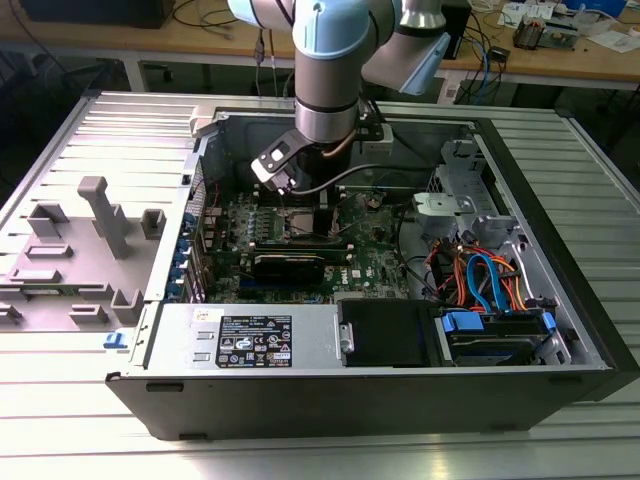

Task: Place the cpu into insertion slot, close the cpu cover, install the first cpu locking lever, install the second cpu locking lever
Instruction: 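Place the cpu into insertion slot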

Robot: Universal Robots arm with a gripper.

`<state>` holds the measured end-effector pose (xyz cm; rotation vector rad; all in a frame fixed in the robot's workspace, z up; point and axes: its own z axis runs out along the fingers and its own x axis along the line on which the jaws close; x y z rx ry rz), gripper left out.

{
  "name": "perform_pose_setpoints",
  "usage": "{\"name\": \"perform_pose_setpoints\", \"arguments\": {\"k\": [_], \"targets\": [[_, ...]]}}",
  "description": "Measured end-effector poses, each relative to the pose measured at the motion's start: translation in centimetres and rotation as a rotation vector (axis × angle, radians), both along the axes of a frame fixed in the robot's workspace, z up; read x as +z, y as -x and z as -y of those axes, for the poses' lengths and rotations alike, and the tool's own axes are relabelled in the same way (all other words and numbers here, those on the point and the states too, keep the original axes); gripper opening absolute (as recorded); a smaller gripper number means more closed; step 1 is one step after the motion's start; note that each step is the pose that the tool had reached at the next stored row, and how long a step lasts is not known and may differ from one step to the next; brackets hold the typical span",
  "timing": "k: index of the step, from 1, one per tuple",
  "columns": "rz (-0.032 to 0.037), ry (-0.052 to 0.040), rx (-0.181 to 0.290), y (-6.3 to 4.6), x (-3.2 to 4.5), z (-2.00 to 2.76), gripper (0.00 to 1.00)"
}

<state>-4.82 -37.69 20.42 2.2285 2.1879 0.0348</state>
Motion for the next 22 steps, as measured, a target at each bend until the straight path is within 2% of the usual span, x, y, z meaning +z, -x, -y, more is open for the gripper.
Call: {"name": "perform_pose_setpoints", "arguments": {"k": [8, 11, 15, 19, 20, 21, 22], "targets": [[0.0002, -0.0006, 0.024, 1.4, -0.01, 0.01, 0.6], [0.0001, -0.0005, 0.05, 1.4, -0.01, 0.01, 0.6], [-0.0001, -0.0005, 0.117, 1.5, -0.01, -0.05, 0.6], [0.0, -0.0005, 0.12, 1.5, -0.02, -0.06, 0.6], [0.0, -0.0006, 0.12, 1.5, -0.02, -0.06, 0.61], [0.0, -0.0006, 0.12, 1.5, -0.02, -0.06, 0.67], [0.0, -0.0006, 0.12, 1.5, -0.02, -0.06, 0.67]]}}
